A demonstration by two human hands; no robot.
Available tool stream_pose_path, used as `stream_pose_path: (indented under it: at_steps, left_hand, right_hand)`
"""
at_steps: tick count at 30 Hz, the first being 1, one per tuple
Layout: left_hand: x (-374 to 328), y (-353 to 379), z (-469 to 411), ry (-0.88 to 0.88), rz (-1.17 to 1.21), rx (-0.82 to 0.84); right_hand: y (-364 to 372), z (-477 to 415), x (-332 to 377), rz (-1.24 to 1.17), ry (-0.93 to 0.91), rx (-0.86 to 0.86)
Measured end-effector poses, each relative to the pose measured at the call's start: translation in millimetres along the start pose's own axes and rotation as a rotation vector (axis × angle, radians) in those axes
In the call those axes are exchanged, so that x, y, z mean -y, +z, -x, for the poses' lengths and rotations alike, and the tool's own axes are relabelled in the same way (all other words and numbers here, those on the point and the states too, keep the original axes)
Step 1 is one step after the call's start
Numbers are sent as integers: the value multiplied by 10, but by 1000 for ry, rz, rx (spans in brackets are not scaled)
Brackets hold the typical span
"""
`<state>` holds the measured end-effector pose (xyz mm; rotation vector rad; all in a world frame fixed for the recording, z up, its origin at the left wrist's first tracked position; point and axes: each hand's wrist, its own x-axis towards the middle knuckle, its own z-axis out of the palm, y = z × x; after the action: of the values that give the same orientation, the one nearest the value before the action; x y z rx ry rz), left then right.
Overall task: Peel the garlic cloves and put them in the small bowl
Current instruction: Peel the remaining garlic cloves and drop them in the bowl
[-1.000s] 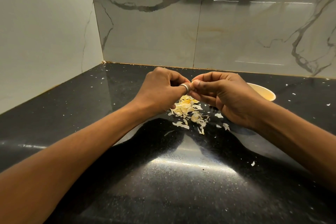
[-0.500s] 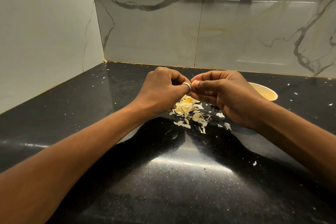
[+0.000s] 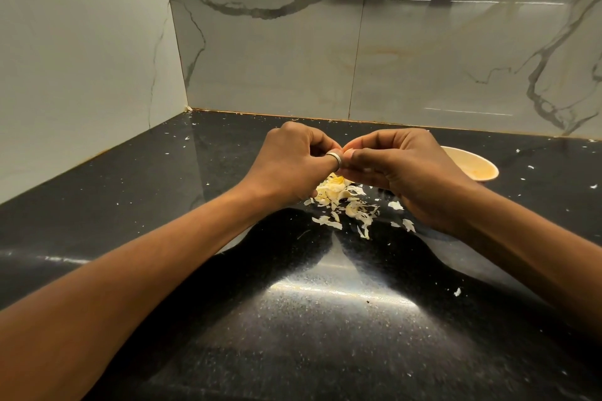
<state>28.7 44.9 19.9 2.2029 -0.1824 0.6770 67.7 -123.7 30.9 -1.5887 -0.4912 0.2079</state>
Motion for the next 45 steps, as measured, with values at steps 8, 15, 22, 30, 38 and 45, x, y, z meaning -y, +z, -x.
stream_pose_path:
  at_steps: [8, 15, 22, 30, 38, 45]
  left_hand:
    - [0, 8, 7, -22, -1, 13]
    - [-23, -5, -3, -41, 71, 59]
    - [-21, -16, -11, -95, 165, 96]
    - [-43, -39, -8, -130, 224, 112]
    - [-52, -45, -11, -160, 242, 122]
    - [-44, -44, -9, -157, 235, 121]
  right_hand:
    - [16, 13, 12, -43, 5, 5]
    - [24, 9, 57, -260, 105, 24]
    - [1, 19, 71, -324, 192, 61]
    - [-26, 20, 90, -293, 193, 56]
    - [-15, 3, 86, -374, 163, 71]
    - [-8, 7, 89, -274, 147, 54]
